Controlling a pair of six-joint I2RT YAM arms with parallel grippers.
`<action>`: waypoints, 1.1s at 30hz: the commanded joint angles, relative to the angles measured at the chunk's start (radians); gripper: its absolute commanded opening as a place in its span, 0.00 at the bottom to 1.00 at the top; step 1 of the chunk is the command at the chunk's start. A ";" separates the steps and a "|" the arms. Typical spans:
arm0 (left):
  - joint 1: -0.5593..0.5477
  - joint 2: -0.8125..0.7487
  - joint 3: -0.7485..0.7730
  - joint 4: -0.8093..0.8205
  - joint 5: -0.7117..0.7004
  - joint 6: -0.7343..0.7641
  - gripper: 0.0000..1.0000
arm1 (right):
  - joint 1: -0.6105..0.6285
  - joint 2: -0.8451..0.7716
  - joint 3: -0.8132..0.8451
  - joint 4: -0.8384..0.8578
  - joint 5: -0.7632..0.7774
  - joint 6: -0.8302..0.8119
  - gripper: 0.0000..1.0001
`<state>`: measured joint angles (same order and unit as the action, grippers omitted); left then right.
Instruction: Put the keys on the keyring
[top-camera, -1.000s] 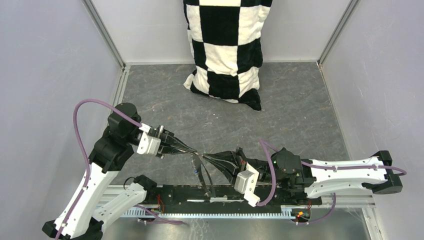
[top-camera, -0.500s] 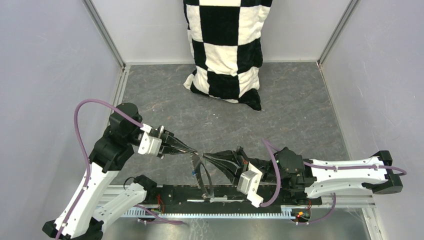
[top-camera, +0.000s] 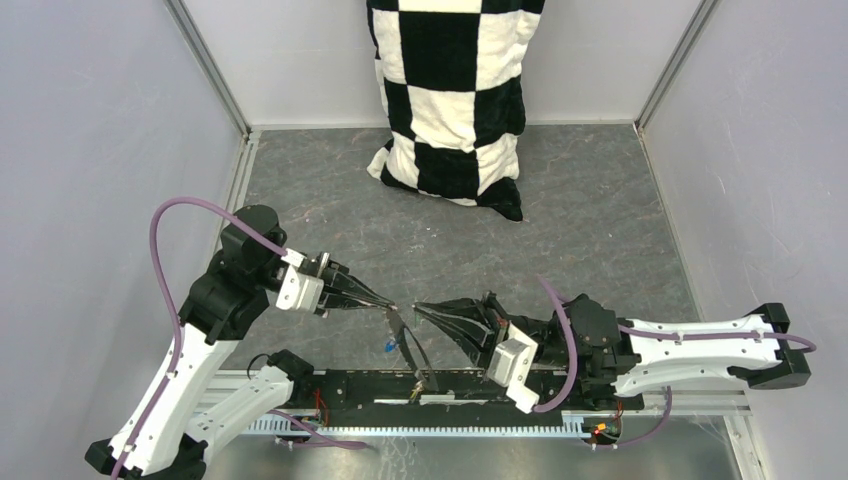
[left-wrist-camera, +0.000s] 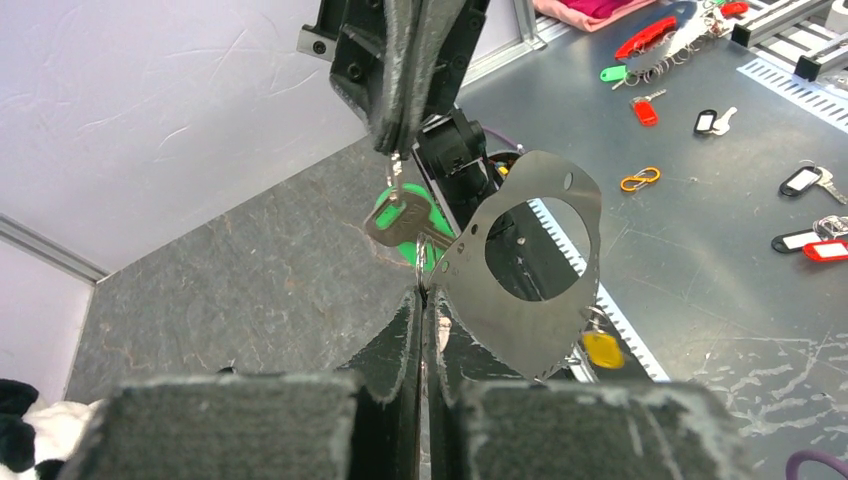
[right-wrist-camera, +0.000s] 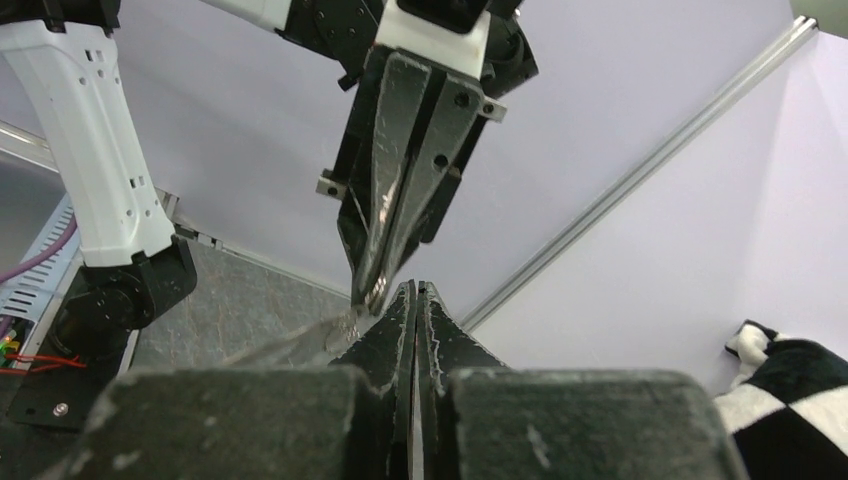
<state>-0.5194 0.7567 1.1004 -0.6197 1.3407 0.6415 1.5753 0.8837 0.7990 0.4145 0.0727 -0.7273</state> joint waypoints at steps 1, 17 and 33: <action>-0.004 0.013 0.055 0.006 0.075 0.042 0.02 | 0.005 -0.060 -0.044 0.025 0.062 0.021 0.00; -0.003 -0.032 -0.068 -0.293 -0.103 0.445 0.02 | -0.351 0.027 -0.365 -0.001 0.053 0.436 0.00; -0.003 -0.094 -0.166 -0.359 -0.085 0.561 0.02 | -0.676 0.417 -0.479 0.247 -0.388 0.784 0.05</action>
<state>-0.5194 0.6678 0.9447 -0.9752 1.2228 1.1164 0.9379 1.2442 0.3134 0.5835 -0.2295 -0.0162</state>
